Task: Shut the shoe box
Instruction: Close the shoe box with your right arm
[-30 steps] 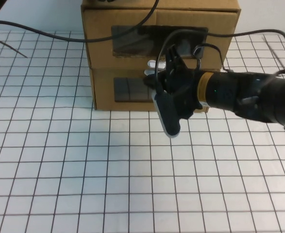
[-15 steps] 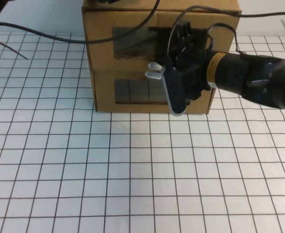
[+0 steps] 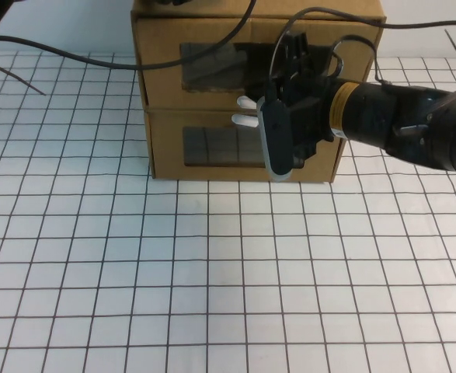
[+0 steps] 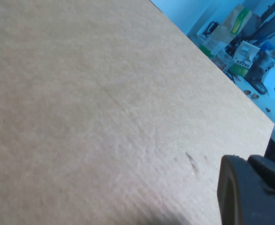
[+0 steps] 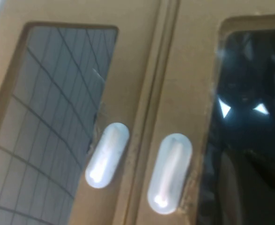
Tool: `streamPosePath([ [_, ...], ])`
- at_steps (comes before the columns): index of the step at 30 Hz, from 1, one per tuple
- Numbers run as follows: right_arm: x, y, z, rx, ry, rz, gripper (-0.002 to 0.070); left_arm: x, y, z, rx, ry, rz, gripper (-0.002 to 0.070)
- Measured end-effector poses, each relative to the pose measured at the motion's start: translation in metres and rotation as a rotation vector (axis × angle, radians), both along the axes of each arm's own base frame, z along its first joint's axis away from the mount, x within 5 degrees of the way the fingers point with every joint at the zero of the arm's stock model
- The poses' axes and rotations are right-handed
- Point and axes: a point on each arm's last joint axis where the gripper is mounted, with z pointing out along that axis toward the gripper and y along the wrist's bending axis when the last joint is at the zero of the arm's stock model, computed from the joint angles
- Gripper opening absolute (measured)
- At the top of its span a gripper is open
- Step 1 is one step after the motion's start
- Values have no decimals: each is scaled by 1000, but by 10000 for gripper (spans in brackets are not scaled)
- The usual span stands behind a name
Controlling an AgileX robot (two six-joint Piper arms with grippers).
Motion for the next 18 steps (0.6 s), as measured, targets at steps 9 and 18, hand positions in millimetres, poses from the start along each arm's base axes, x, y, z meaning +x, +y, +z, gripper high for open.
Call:
streamPosePath([
  [9,20,-6,-10,-16,11,-50,-13,0,-1,0,-1,-2,1,-2],
  [18,-1,-16,3,35,18,-24,-13,0,-1,1,-2,-7,1,-2],
])
